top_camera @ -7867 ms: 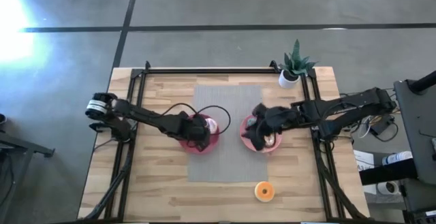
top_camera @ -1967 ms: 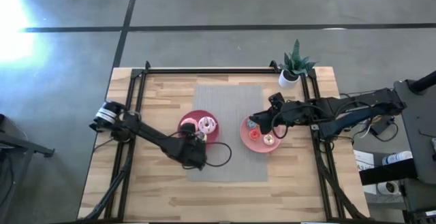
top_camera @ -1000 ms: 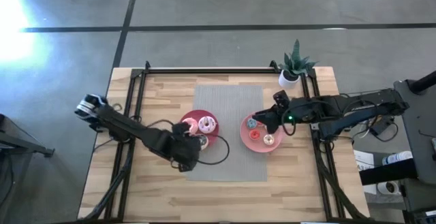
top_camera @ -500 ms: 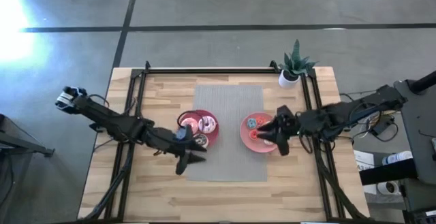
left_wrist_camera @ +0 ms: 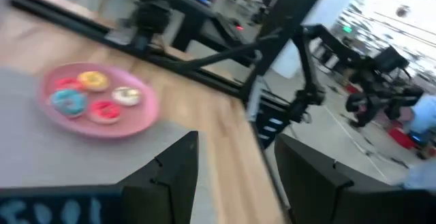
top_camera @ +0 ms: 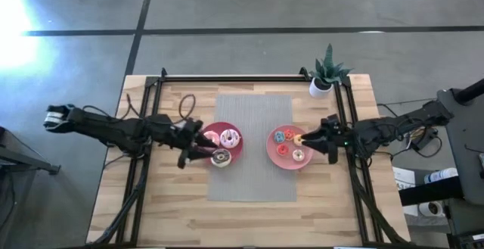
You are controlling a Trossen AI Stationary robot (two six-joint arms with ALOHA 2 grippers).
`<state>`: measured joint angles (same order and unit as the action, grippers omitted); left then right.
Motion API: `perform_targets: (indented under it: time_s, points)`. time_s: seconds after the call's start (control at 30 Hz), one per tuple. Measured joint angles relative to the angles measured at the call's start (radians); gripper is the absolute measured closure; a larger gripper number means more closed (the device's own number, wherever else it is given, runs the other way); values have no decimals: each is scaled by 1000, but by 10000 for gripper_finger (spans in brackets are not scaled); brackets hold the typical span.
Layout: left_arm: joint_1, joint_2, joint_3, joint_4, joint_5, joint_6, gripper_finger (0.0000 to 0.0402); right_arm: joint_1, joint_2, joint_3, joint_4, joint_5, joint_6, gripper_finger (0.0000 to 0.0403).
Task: Pick & Place donuts
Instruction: Return to Home Position
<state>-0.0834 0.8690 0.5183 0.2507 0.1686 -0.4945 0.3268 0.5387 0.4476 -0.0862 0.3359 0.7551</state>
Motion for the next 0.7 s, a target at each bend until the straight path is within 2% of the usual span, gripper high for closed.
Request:
perform_targets:
  time_s: [0.2,0.33,0.47,0.57,0.7]
  points:
    - [51,-168,-161,12,-10,1,235,1,-160,-181,-5,9,56,255]
    - [52,-271,-257,8,2,-84,235,2,-223,-278,-7,65,140,253]
    - [51,-365,-320,8,48,-127,235,2,-248,-354,-7,83,167,253]
    - [51,-431,-331,7,52,-70,235,1,-245,-391,7,81,154,256]
    - [53,-500,-328,0,51,29,235,2,-207,-368,10,77,115,259]
